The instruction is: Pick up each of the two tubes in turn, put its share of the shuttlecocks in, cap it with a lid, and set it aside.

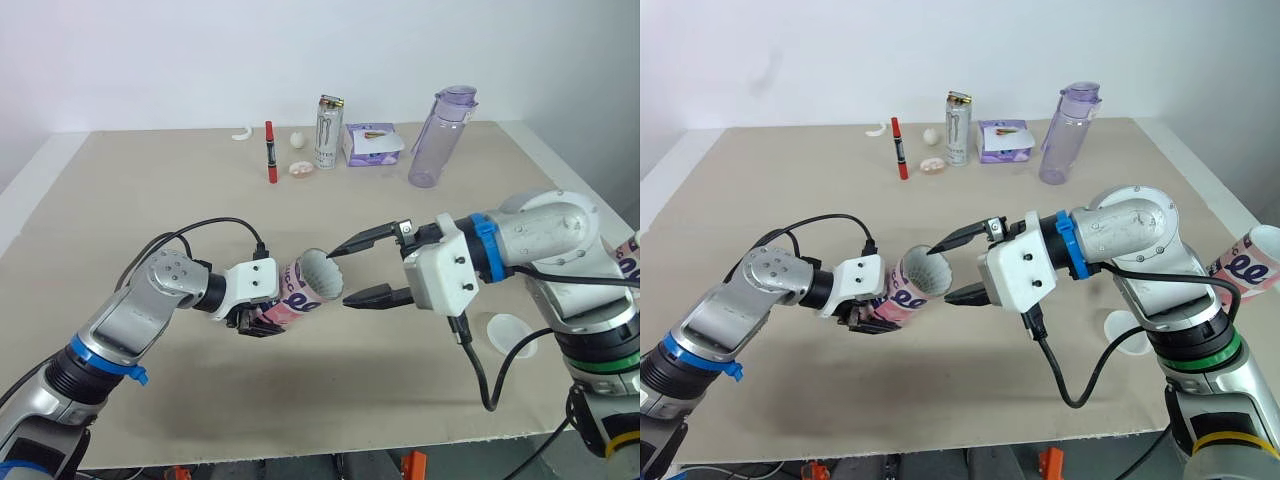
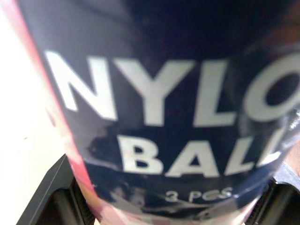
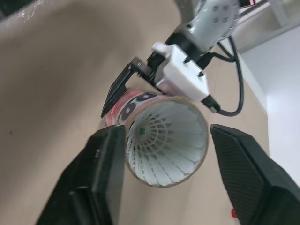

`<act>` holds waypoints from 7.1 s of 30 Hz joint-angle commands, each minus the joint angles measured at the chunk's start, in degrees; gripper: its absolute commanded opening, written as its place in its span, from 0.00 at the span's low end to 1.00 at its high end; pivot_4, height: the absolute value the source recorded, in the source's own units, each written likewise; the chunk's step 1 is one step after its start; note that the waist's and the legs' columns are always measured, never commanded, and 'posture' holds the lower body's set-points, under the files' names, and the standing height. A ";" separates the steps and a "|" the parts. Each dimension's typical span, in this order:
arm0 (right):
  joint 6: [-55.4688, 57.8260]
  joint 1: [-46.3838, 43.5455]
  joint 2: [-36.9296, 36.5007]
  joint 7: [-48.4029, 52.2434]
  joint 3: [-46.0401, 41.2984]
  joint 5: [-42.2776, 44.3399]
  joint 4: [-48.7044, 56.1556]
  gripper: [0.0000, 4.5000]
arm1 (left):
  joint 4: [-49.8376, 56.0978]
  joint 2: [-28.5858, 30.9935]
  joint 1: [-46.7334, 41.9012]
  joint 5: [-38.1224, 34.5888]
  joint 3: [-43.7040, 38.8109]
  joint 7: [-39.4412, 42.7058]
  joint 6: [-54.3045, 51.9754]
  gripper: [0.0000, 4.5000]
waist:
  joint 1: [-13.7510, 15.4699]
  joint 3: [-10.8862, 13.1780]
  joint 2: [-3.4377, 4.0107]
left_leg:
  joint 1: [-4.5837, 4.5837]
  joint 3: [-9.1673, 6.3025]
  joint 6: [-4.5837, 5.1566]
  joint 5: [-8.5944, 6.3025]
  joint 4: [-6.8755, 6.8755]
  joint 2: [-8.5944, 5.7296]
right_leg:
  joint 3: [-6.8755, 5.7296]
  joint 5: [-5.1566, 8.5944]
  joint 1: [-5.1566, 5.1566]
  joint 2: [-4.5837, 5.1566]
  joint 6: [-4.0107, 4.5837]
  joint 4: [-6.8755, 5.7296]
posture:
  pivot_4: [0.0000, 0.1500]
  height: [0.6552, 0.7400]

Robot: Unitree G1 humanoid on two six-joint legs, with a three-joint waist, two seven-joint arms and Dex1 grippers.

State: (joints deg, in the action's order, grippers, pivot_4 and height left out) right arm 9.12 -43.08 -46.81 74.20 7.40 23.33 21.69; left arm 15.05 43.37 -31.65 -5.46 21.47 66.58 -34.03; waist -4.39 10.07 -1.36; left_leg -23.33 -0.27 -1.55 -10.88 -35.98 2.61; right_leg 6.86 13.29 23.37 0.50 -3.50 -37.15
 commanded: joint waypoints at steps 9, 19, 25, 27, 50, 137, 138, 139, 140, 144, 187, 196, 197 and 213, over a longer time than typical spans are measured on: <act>15.86 -6.84 1.79 -5.20 3.28 2.18 -2.14 0.26 | -4.21 -0.31 -0.32 2.19 3.31 0.27 0.25 0.74 | 0.02 -0.01 0.04 | 0.00 0.00 0.00 0.00 0.00 0.00 | -0.03 -0.01 0.04 0.00 0.02 0.00 | 1.00 1.00; 8.73 -7.99 5.38 -1.83 17.78 -12.82 -6.49 0.01 | -4.54 -1.86 -0.14 2.47 3.51 -0.41 0.26 0.74 | 0.38 -0.02 0.05 | -0.05 -0.04 -0.02 -0.01 -0.05 -0.02 | -0.06 0.00 0.04 0.00 0.00 0.00 | 1.00 1.00; 5.95 -12.38 7.22 2.81 23.51 -19.98 -12.71 0.01 | -5.32 -2.32 -0.20 2.85 3.67 -0.66 0.86 0.74 | 0.55 -0.02 0.05 | -0.08 -0.01 -0.02 -0.01 -0.25 -0.04 | -0.03 0.00 0.00 0.02 -0.01 0.00 | 1.00 1.00; 5.96 -14.29 9.21 3.14 25.61 -22.45 -15.45 0.01 | -5.59 -2.48 -0.37 2.91 3.78 -0.70 1.03 0.74 | 0.55 -0.04 0.06 | -0.05 -0.01 -0.02 -0.01 -0.25 -0.03 | -0.04 -0.01 0.00 0.02 0.00 -0.01 | 1.00 1.00; 3.85 -16.11 18.94 9.44 25.01 -26.81 -25.47 0.01 | -5.53 -2.90 0.17 3.29 3.70 -1.21 1.19 0.74 | 0.02 -1.14 0.10 | 0.39 -0.10 -0.03 -0.02 -0.30 0.09 | -0.18 -0.12 0.00 0.01 0.20 -0.06 | 1.00 1.00; -13.26 17.31 -20.76 15.23 -2.93 -21.49 -47.99 0.02 | -15.14 -22.30 15.87 -2.11 2.40 -7.26 30.96 0.74 | 1.78 -0.99 0.23 | 0.17 -0.06 -0.07 -0.33 -0.50 -0.87 | -0.22 0.65 -0.92 1.01 -0.71 0.06 | 1.00 1.00; -12.66 16.40 -20.95 15.55 -3.26 -20.67 -45.41 0.02 | -15.54 -22.28 15.74 -2.20 2.24 -7.28 30.88 0.74 | 1.76 -0.99 0.27 | 0.17 -0.05 -0.06 -0.33 -0.50 -0.88 | -0.20 0.65 -0.92 1.02 -0.71 0.06 | 1.00 1.00; -11.23 14.70 -21.07 16.01 -3.60 -19.43 -41.79 0.02 | -16.10 -22.33 15.56 -2.43 2.00 -7.35 30.42 0.74 | 1.76 -1.00 0.29 | 0.18 -0.04 -0.06 -0.33 -0.50 -0.88 | -0.18 0.64 -0.92 1.01 -0.71 0.06 | 1.00 1.00; -10.13 13.55 -21.13 16.24 -3.76 -18.59 -39.33 0.02 | -16.55 -22.35 15.41 -2.61 1.82 -7.35 30.13 0.74 | 1.75 -0.98 0.32 | 0.18 -0.04 -0.06 -0.33 -0.51 -0.88 | -0.18 0.64 -0.92 1.01 -0.71 0.06 | 1.00 1.00; -1.75 4.46 -18.81 16.38 -3.21 -12.45 -24.67 0.02 | -18.59 -22.53 14.07 -3.14 1.30 -7.42 28.71 0.74 | 1.67 -0.92 0.65 | 0.19 -0.03 -0.07 -0.33 -0.53 -0.92 | -0.13 0.62 -0.89 1.02 -0.73 0.06 | 1.00 1.00; -6.92 -24.34 2.35 18.12 9.81 -9.43 -19.00 0.02 | -24.73 -22.80 9.23 0.50 0.94 -12.97 25.84 0.74 | 1.66 -0.85 0.25 | 0.04 -0.18 -0.05 -0.27 -0.52 -0.83 | -0.31 0.41 -0.35 0.97 -0.44 0.05 | 1.00 1.00; -2.99 -23.41 -2.73 18.30 11.04 -6.68 -15.80 0.02 | -25.33 -22.84 9.04 0.59 1.14 -12.86 25.79 0.74 | 1.66 -0.80 0.14 | 0.01 -0.13 -0.05 -0.27 -0.48 -0.83 | -0.31 0.41 -0.23 1.05 -0.43 0.06 | 1.00 1.00; -2.69 -22.86 -3.02 18.30 11.29 -6.42 -15.29 0.02 | -25.40 -22.88 8.98 0.58 1.16 -12.86 25.75 0.74 | 1.66 -0.81 0.15 | 0.01 -0.11 -0.06 -0.28 -0.48 -0.83 | -0.31 0.41 -0.23 1.06 -0.43 0.06 | 1.00 1.00; -7.03 -19.23 -2.01 18.30 14.51 -8.47 -15.69 0.02 | -24.91 -22.74 9.72 0.62 1.03 -13.50 25.12 0.74 | 1.66 -0.79 0.09 | 0.01 -0.04 -0.07 -0.28 -0.47 -0.85 | -0.32 0.41 -0.14 1.16 -0.43 0.09 | 1.00 1.00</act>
State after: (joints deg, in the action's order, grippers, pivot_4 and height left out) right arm 3.31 -62.71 -48.33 90.14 21.92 14.89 5.72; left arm -5.26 18.74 -23.34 -9.02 22.89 56.50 -5.37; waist -2.73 9.28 -1.28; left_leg -23.33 -0.30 -1.61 -11.16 -36.45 1.77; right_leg 6.54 13.70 23.23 1.67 -3.93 -37.06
